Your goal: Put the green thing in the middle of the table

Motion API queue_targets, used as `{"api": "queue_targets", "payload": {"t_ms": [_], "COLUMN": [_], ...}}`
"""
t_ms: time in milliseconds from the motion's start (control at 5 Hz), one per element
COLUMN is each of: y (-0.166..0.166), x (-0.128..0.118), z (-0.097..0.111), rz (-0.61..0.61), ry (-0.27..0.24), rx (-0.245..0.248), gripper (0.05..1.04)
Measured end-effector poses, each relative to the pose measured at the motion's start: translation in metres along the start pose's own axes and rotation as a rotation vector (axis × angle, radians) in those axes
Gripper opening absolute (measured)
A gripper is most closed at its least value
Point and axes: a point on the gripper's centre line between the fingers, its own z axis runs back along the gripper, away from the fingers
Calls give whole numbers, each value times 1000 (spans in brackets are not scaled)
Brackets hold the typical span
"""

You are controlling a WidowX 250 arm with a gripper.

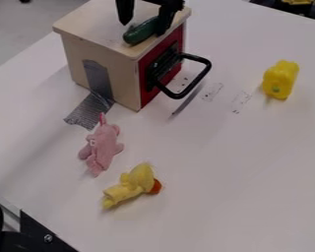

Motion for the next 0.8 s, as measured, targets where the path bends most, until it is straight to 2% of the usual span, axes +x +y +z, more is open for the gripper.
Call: {"api": "queue_targets", "payload": {"t_ms": [400, 600, 800], "y": [-2, -9, -33], "x": [-3, -6, -20], "z": [-4, -4, -4], "rz": [1, 3, 19], "ry": [-14, -29, -67], "rx": [-5, 0, -29], "gripper": [397, 317, 317]}}
